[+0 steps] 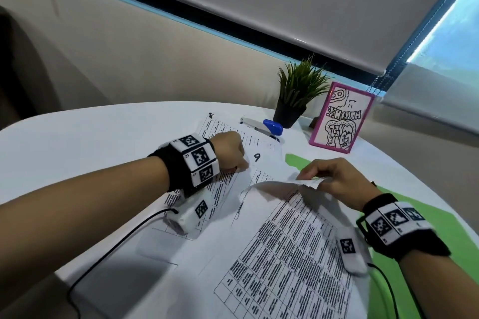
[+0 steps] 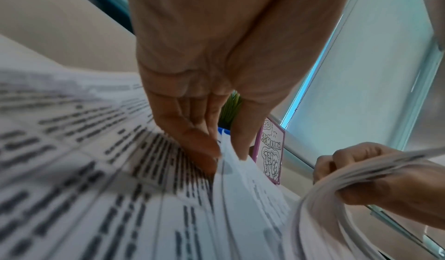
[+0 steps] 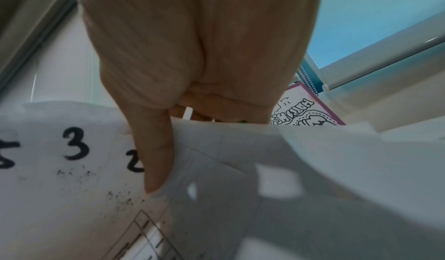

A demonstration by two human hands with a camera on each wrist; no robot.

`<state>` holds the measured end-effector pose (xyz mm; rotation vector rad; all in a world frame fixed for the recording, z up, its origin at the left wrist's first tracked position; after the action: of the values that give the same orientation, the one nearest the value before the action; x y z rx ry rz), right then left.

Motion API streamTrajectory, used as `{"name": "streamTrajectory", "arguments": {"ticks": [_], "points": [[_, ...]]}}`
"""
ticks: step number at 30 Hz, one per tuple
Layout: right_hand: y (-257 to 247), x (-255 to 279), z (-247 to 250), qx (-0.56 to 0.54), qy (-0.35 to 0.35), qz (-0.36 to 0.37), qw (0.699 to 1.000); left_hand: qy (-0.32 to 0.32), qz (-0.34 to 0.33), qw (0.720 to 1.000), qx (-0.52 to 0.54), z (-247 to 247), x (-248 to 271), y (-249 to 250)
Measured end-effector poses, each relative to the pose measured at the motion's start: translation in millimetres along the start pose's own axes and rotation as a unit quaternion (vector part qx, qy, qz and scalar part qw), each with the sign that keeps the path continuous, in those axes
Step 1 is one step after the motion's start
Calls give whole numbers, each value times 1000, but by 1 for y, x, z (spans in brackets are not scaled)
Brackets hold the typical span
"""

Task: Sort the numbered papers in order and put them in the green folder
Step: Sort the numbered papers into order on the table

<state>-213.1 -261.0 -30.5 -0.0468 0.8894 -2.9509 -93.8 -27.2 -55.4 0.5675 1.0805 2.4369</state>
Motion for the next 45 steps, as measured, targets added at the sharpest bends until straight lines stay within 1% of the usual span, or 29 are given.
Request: {"name": "streamTrajectory", "arguments": {"ticks": [2,5,6,7,8,10,11,13,16,17,18,19,20,21,22,23,24,25,26,27,29,31,33,35,37,38,40,43,45], "points": [[1,0,0,-15,3,1,1000,38,0,998,-41,13,-3,1],[6,0,-1,-18,0,0,1000,174,5,976,-131,52,-7,3],[7,0,-1,-20,-2,1,1000,198,18,968,-155,64,-7,2],[7,0,-1,-24,-1,1,1000,191,34,967,-167,74,-7,-1],[8,-1,-1,-29,0,-1,1000,162,49,972,-164,79,-9,-6],[7,-1,-1,-32,4,-3,999,110,83,983,-122,80,-12,-19],[6,-1,-2,-35,8,-3,999,101,91,985,-105,78,-11,-23],[3,-2,-3,-46,14,-1,999,126,63,984,-105,75,-13,-25],[2,-3,-5,-54,15,5,998,243,-54,966,-73,78,-7,-16],[1,-3,-4,-55,14,6,998,279,-82,955,-51,79,-4,-14],[1,-2,-4,-55,16,6,998,288,-91,953,-30,80,-2,-16],[0,-1,-3,-52,18,5,998,260,-84,962,-6,80,-1,-19],[-1,-1,-2,-48,20,3,999,195,-59,979,15,80,2,-23],[-1,0,0,-46,20,3,999,102,-20,994,25,79,6,-29],[-2,0,0,-45,17,3,999,3,27,999,17,78,12,-34],[-3,1,0,-44,13,6,999,-82,62,995,-9,77,18,-40],[-3,2,1,-39,10,6,999,-126,78,988,-46,78,22,-43],[-4,2,1,-35,8,6,999,-127,74,986,-83,81,24,-44],[-5,2,1,-33,8,5,999,-98,61,987,-114,87,25,-42],[-6,2,0,-32,9,4,999,-46,47,989,-136,96,26,-36],[-8,3,0,-25,8,5,1000,86,18,989,-119,118,30,-23],[-10,3,1,-16,10,5,1000,209,-30,977,-1,144,31,-16],[-11,3,2,-12,12,6,1000,280,-102,942,156,164,32,-10],[-12,2,1,-8,13,5,1000,304,-163,904,251,171,33,-4],[-13,2,0,-6,14,5,1000,304,-197,891,276,162,35,3],[-15,1,-1,-7,15,5,1000,298,-202,892,272,155,34,5],[-18,2,0,-12,17,9,1000,276,-201,910,236,136,32,8],[-24,4,3,-9,20,16,1000,266,-194,940,95,101,29,11],[-29,9,6,-21,24,17,999,265,-196,944,12,79,25,13]]}}
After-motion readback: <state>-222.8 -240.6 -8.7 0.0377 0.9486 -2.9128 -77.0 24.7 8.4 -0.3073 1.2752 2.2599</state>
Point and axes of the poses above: each hand's wrist, its own x-axis away from the middle knuckle, its own z-axis out of the back of the hand, y = z × x, the point moved 2 cm from there along -x, towards the middle knuckle, and after that the axes turned 9 degrees about x, right-handed, at the moved point
